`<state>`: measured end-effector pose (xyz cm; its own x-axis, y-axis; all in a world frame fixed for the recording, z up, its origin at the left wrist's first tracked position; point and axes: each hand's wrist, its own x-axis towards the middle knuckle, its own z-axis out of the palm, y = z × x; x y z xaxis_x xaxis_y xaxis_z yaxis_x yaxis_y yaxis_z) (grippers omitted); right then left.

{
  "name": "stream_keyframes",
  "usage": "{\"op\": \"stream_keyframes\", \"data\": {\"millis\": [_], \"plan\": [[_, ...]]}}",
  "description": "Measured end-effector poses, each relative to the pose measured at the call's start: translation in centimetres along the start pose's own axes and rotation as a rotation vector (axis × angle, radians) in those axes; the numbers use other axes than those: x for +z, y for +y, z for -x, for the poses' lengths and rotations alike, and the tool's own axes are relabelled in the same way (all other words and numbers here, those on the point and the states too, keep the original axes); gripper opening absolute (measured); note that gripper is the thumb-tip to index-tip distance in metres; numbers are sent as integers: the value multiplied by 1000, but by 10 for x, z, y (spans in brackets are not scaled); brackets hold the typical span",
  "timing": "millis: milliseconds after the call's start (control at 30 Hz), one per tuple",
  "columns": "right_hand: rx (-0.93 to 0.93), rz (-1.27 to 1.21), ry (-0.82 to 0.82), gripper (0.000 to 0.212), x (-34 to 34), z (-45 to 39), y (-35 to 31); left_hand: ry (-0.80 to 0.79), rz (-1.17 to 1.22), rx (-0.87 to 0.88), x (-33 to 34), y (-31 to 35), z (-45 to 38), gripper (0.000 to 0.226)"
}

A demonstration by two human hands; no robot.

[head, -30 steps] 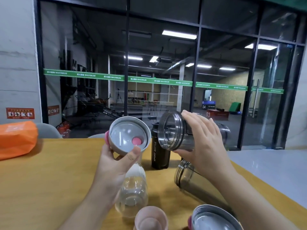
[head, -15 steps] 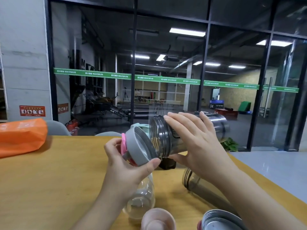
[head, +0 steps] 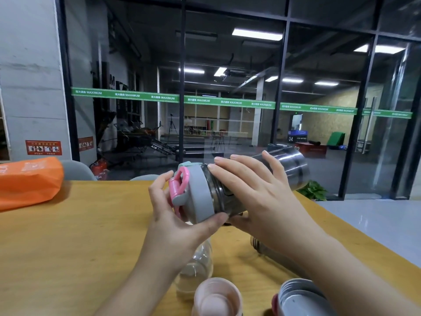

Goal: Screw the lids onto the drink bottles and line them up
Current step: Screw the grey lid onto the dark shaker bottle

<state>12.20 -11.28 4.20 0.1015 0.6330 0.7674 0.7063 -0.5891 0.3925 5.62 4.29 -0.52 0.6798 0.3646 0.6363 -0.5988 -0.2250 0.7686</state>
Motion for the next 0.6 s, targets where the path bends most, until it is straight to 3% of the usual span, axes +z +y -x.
{"op": "stream_keyframes", "data": {"millis": [133,333,500,600], "plan": [[-15,6,0,100,1,1,-6,-16,33,-13,0,2,0,107],[-35,2,18,98,2,1,-9,2,66,28,-1,-1,-1,80],[-80,-28,-95,101,-3,3,0,33,84,49,-2,-2,-2,77],[14,-87,-145,93,-10,9,16,76,94,36,-5,-3,-4,80]]}}
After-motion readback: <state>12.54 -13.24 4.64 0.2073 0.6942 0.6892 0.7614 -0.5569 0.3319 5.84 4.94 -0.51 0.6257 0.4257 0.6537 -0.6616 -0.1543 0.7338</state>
